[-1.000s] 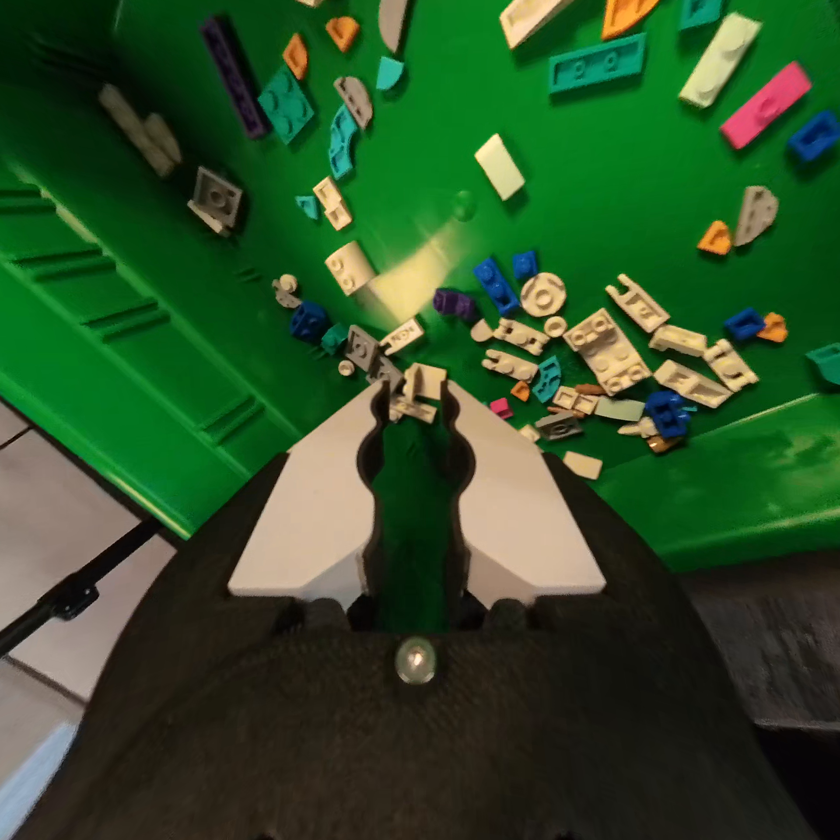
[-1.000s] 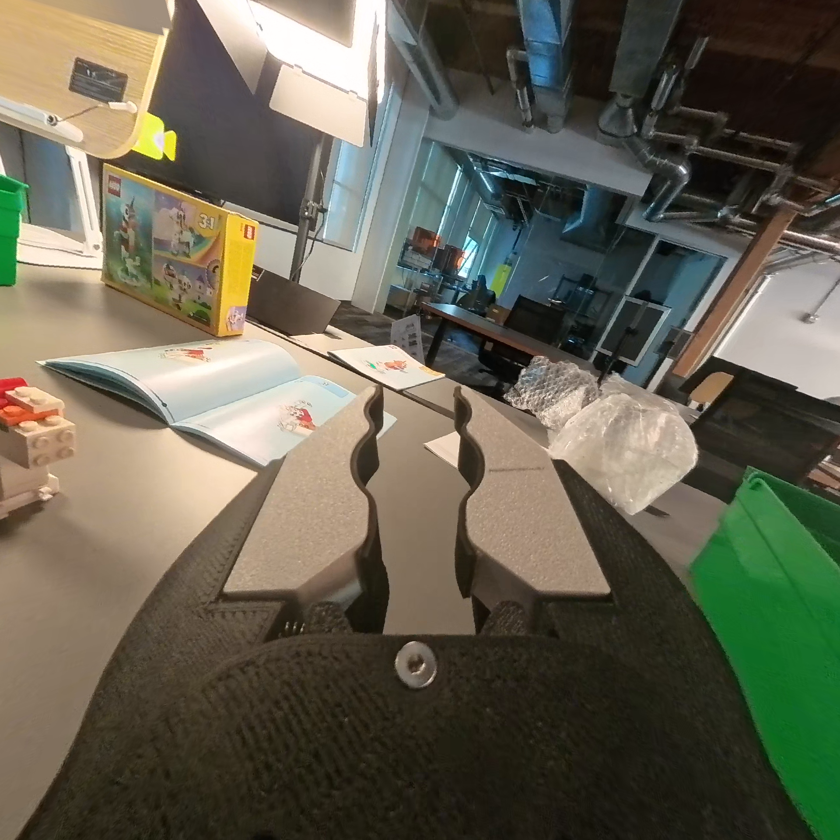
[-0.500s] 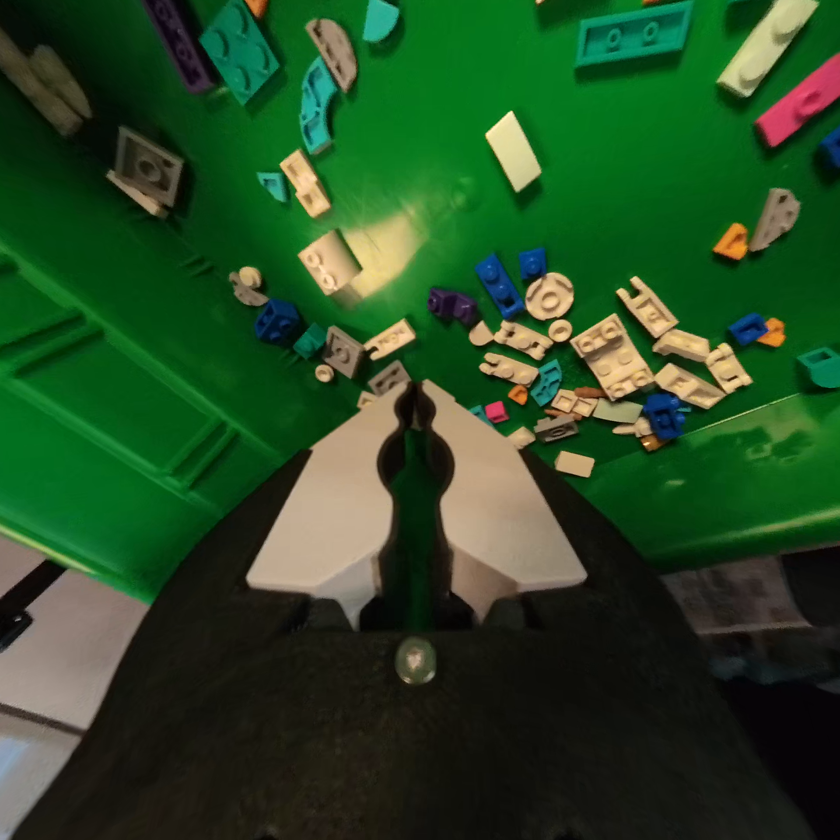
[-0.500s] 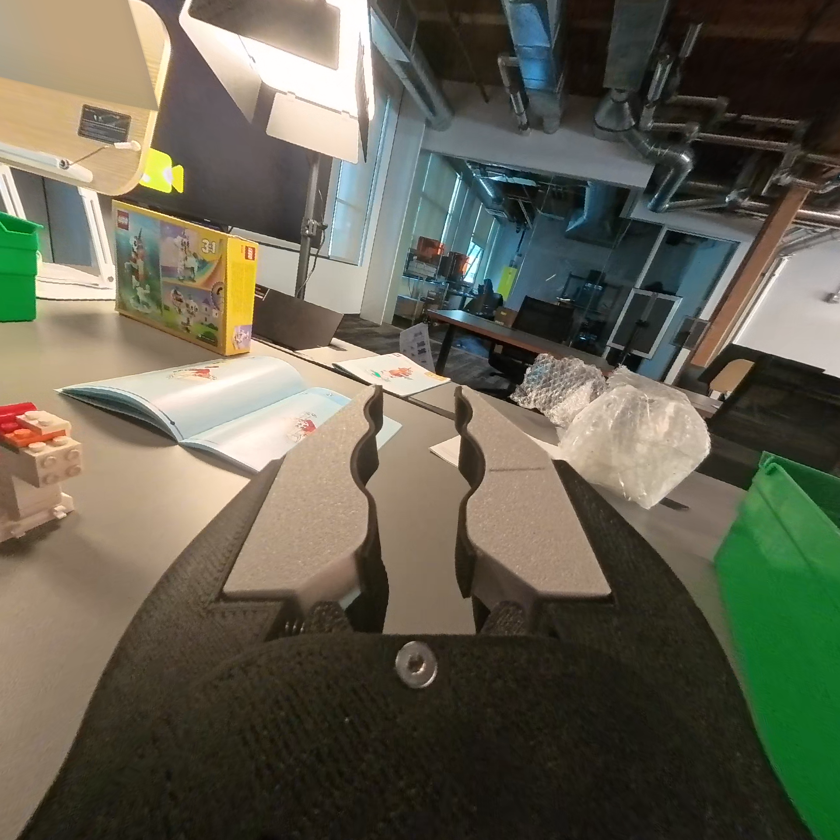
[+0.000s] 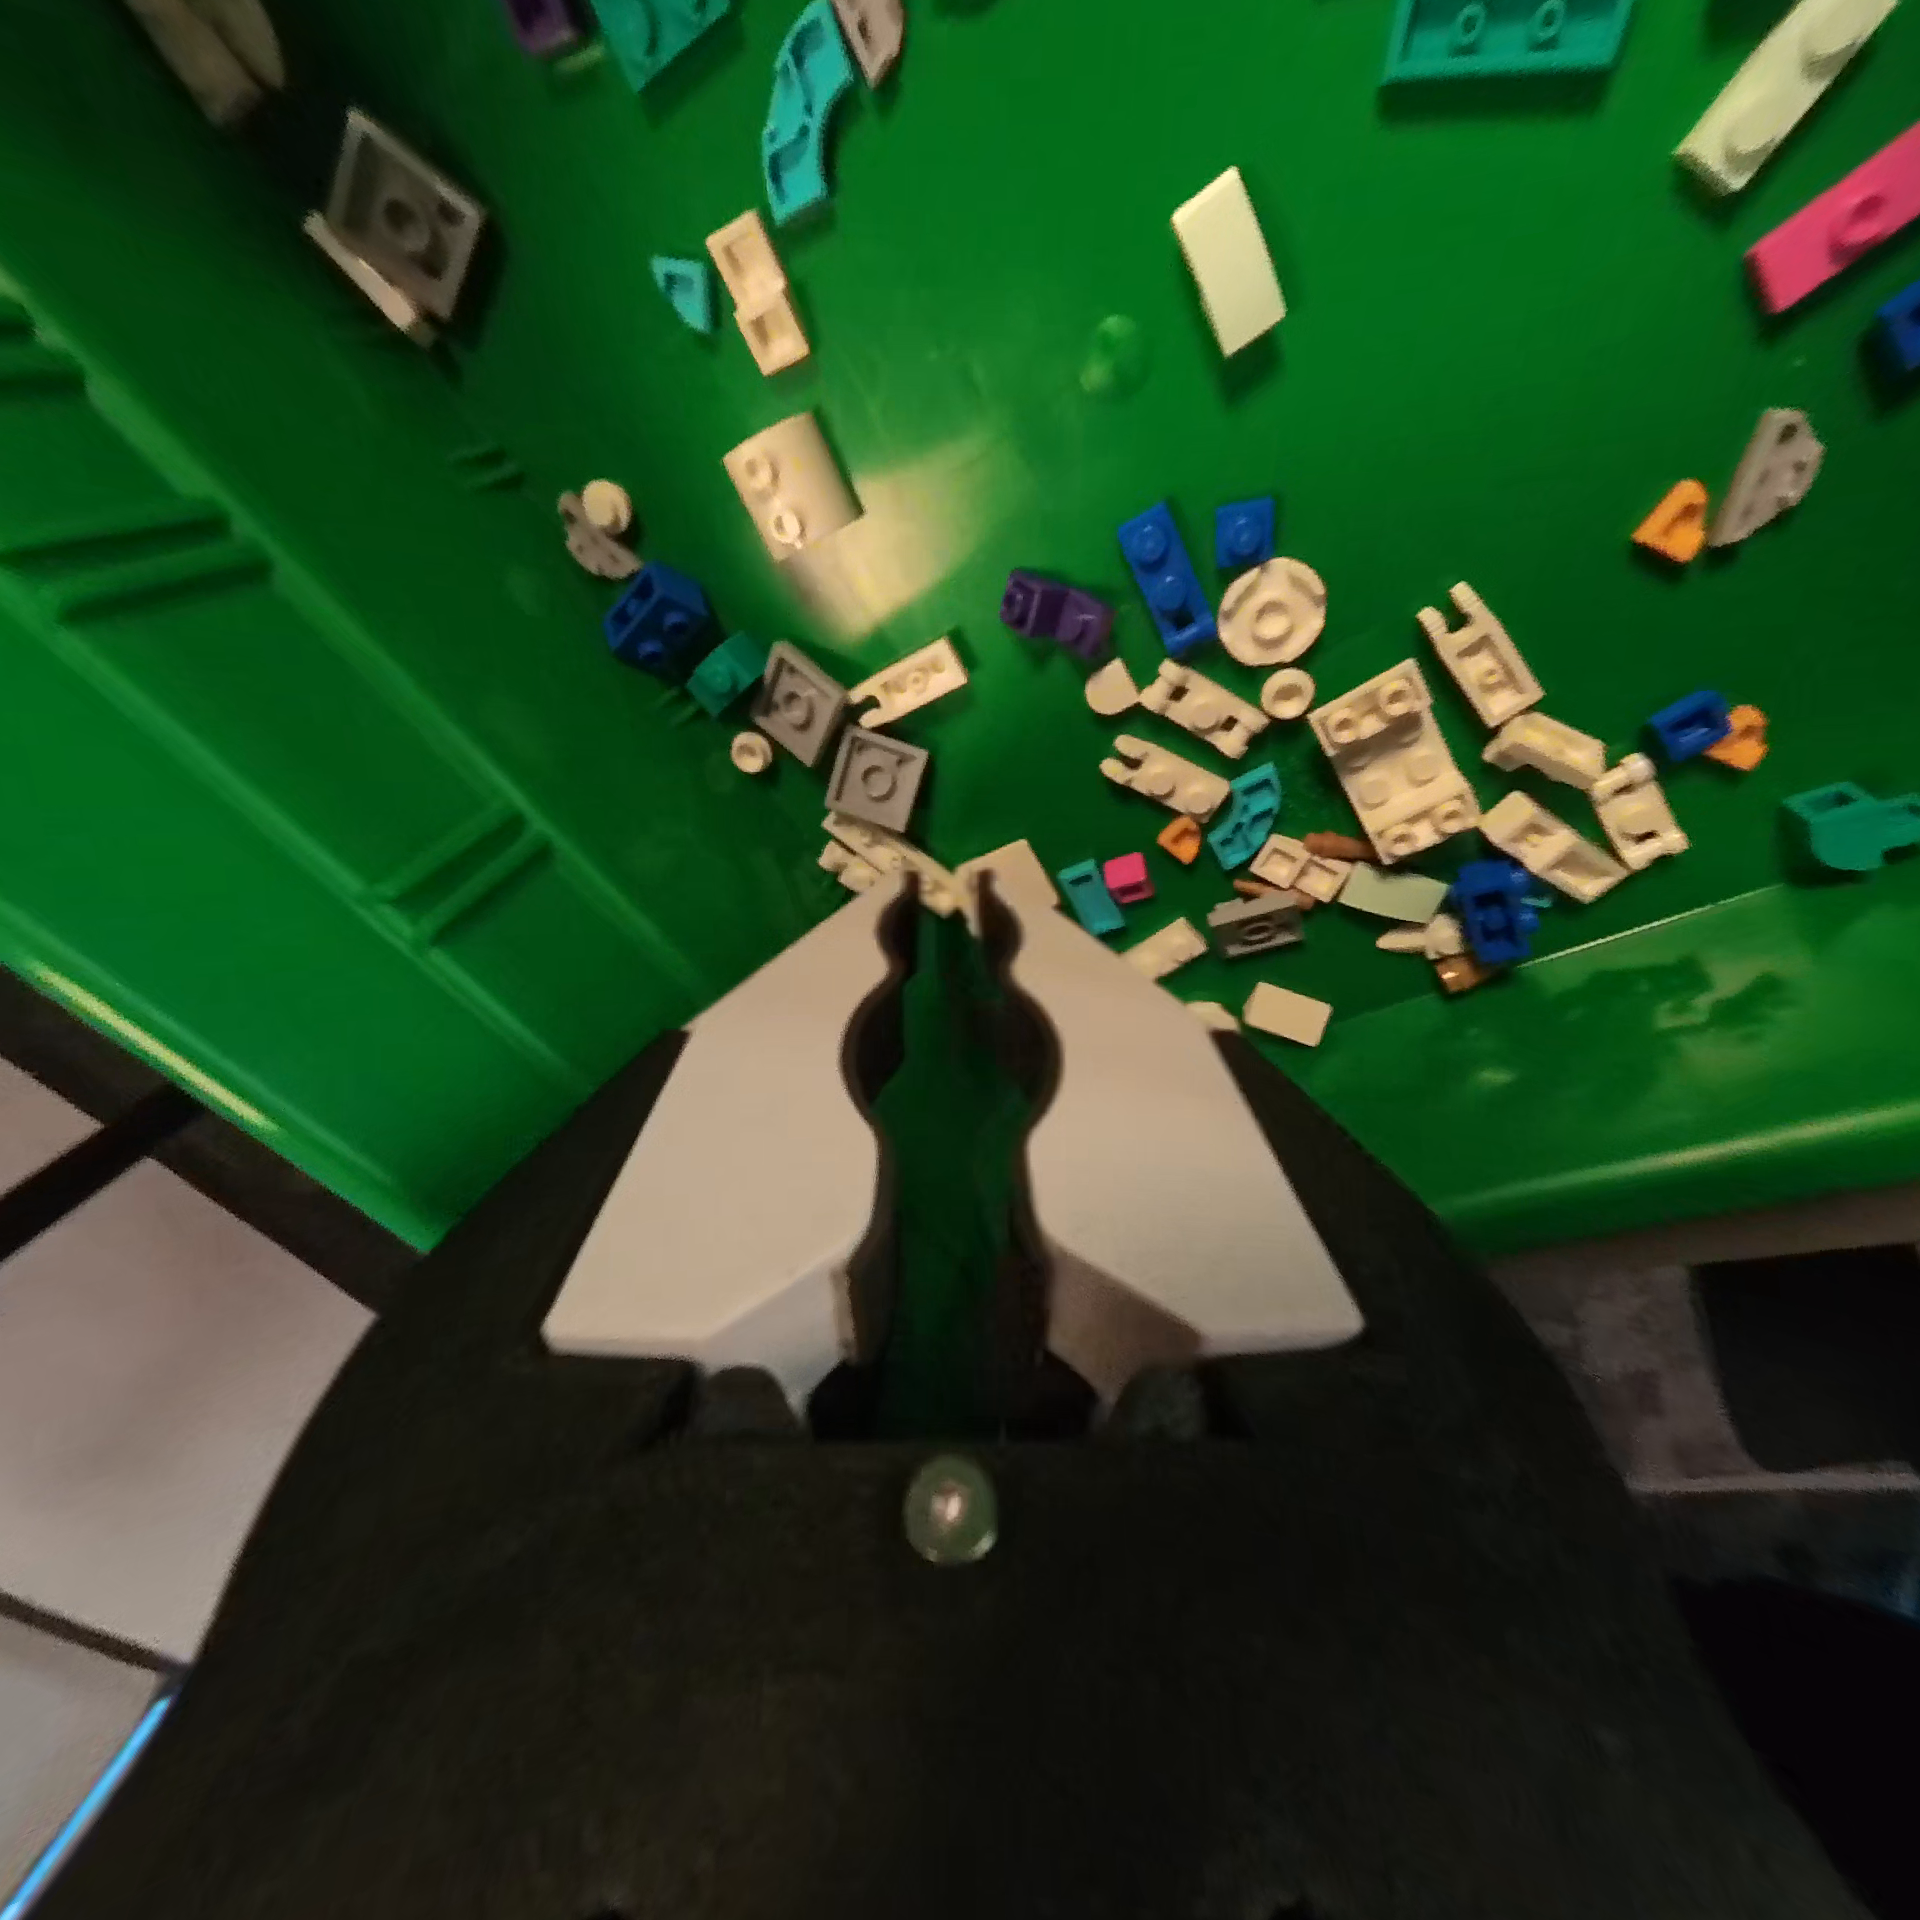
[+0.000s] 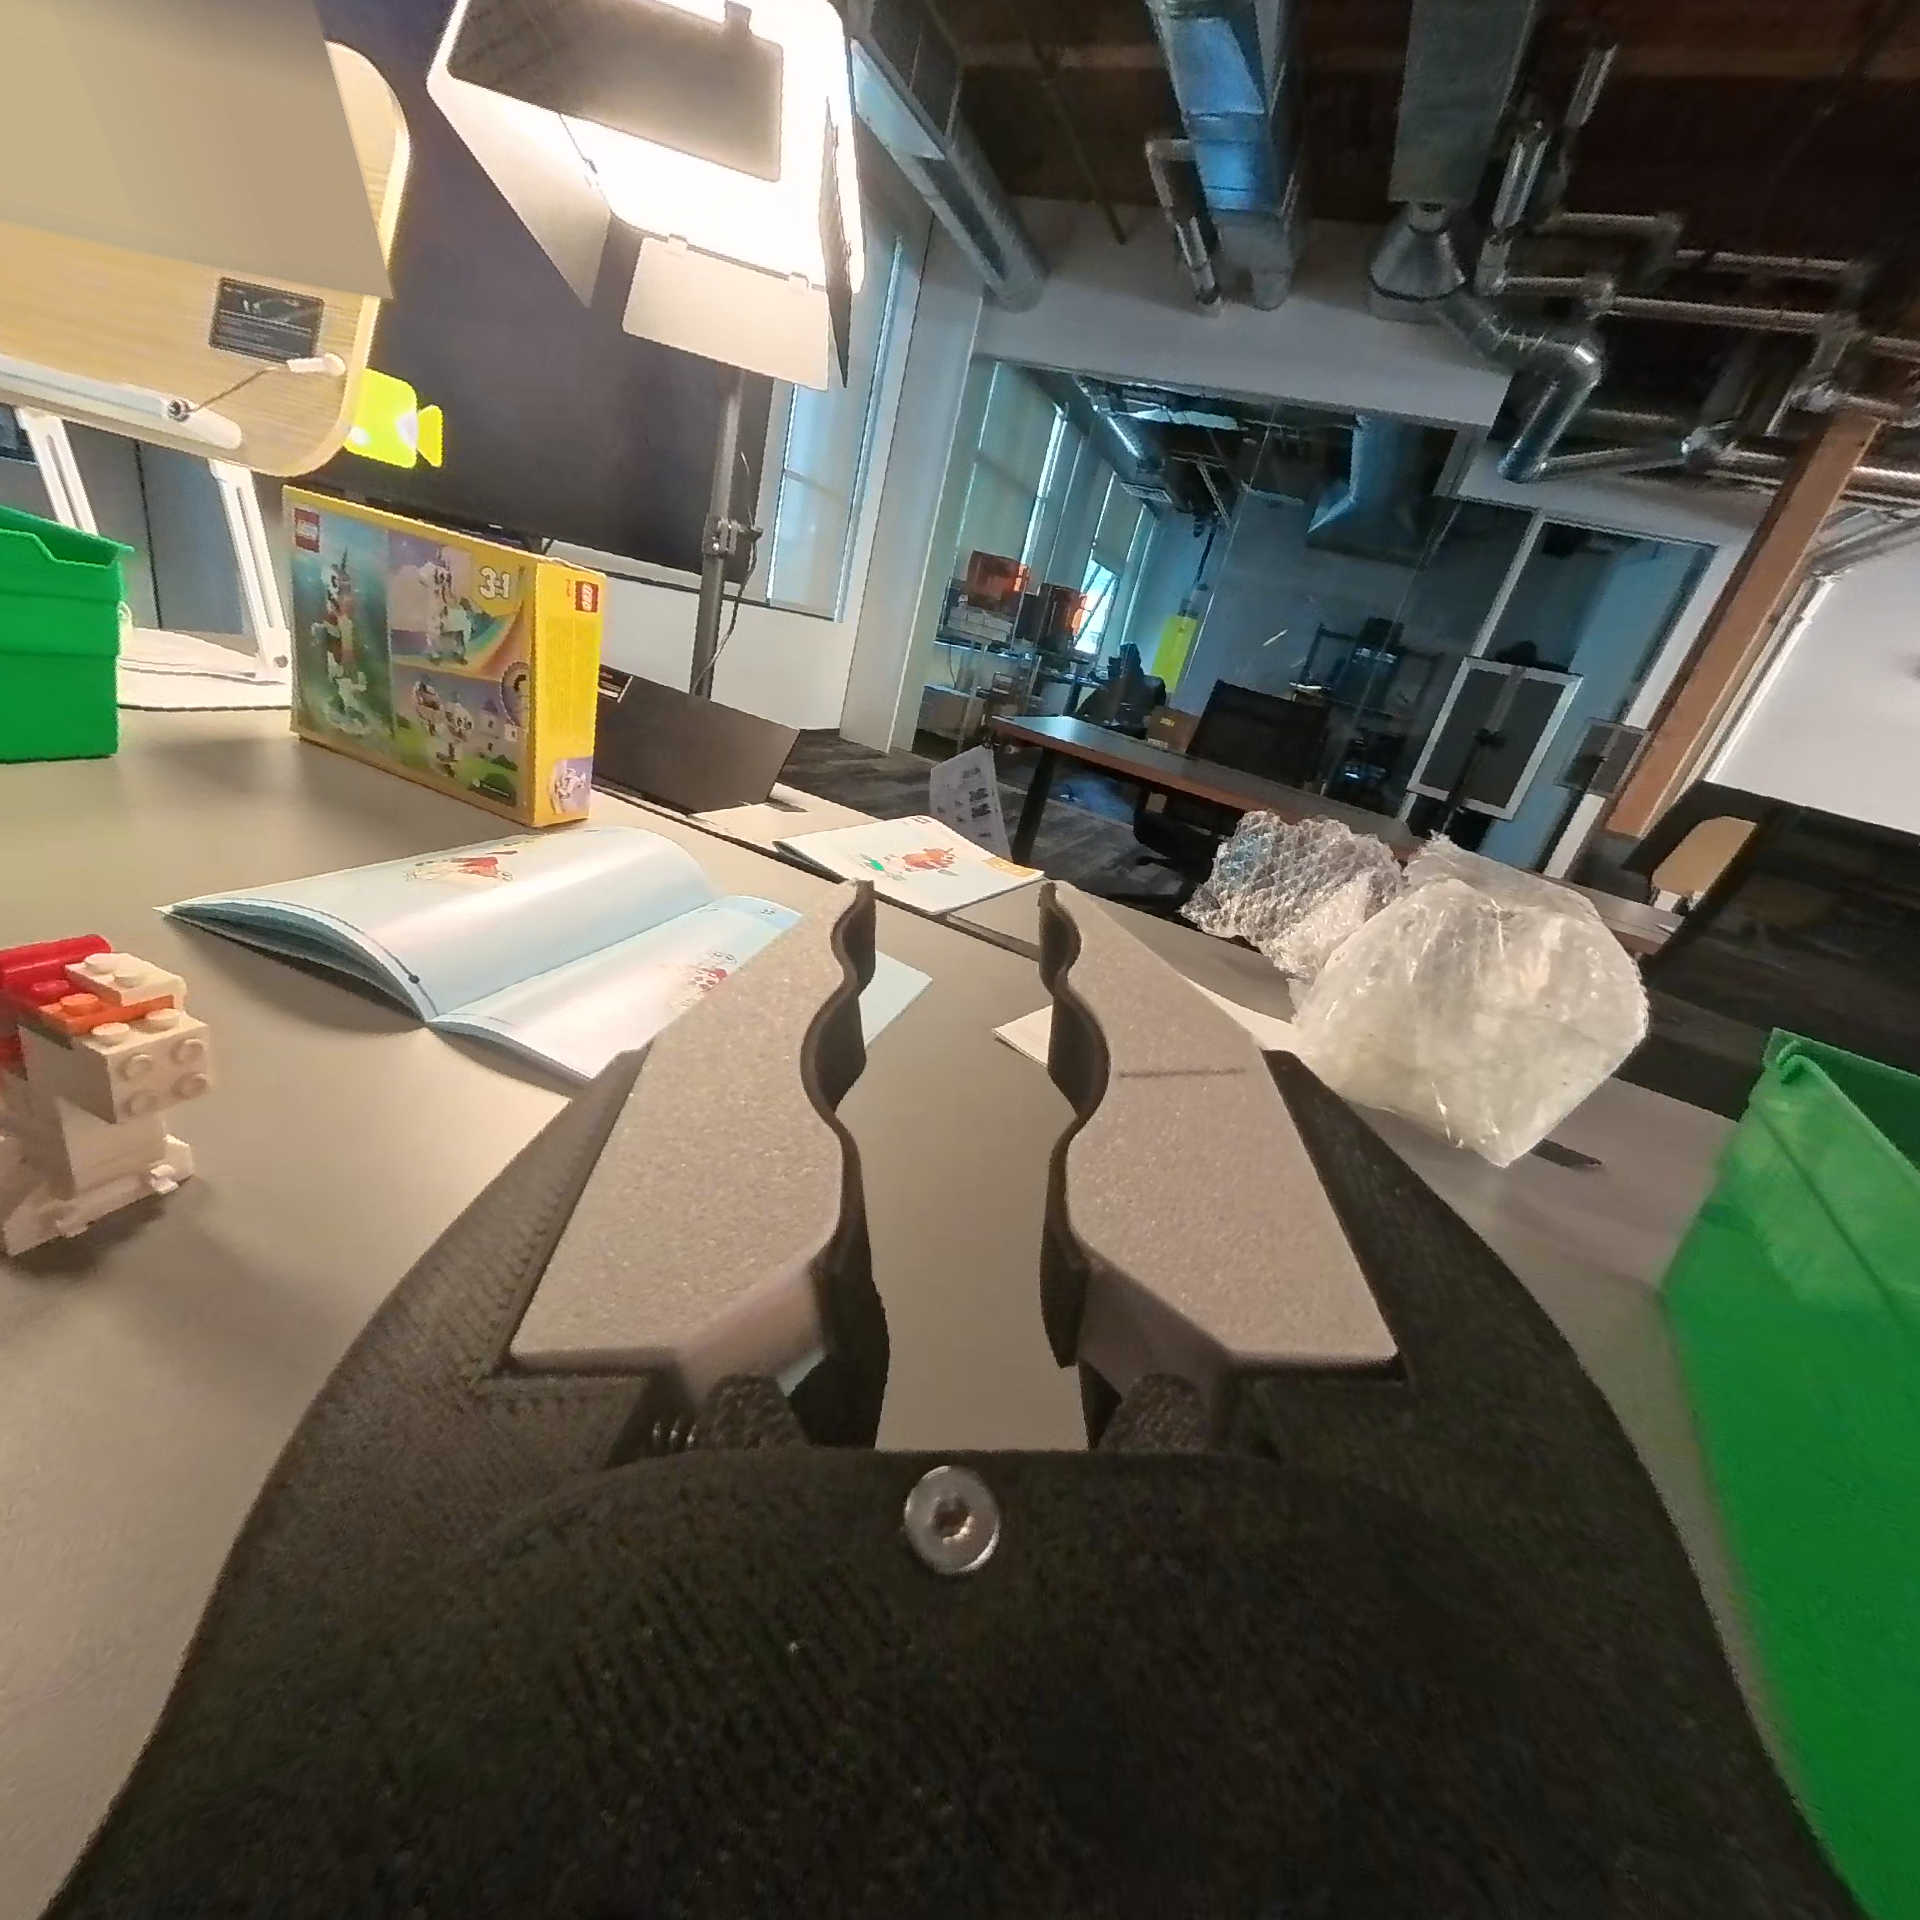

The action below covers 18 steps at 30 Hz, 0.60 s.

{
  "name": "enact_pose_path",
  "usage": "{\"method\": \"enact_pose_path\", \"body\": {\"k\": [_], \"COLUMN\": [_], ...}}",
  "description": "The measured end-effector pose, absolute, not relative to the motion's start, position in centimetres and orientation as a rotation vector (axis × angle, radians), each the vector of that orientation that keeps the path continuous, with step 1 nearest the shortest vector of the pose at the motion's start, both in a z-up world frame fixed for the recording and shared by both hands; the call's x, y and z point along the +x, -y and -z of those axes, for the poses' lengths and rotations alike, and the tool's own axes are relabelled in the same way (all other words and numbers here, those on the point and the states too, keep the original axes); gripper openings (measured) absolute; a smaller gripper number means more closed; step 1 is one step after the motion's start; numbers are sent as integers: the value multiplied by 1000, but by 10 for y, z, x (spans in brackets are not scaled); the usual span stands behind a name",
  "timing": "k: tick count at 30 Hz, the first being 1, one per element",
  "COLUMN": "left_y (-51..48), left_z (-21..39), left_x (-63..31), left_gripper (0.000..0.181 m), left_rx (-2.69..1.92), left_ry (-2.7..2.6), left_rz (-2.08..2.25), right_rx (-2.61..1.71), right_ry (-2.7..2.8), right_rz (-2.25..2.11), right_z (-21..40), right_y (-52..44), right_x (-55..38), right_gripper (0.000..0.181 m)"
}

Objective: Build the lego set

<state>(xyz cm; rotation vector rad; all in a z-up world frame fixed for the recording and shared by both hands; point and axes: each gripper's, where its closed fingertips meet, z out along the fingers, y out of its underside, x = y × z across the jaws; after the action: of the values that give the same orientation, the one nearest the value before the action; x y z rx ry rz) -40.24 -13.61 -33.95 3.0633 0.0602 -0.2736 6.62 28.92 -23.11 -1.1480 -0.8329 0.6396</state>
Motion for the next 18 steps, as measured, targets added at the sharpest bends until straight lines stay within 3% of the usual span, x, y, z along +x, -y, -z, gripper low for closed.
{"method": "enact_pose_path", "body": {"k": [1, 4, 18], "left_y": [137, 142, 151], "left_z": [340, 340, 352], "left_x": [-398, -398, -392], "left_gripper": [17, 21, 0], "left_rx": [3061, 3006, 2965], "left_ry": [-89, -245, -694], "left_rz": [243, 277, 135], "right_rx": [-1148, -1148, -1146], "right_ry": [832, 832, 832], "right_rz": [-641, -642, -649], "right_z": [231, 231, 231], "right_y": [-289, -289, -289], "right_x": [66, 66, 66], "right_gripper": [30, 30, 30]}}
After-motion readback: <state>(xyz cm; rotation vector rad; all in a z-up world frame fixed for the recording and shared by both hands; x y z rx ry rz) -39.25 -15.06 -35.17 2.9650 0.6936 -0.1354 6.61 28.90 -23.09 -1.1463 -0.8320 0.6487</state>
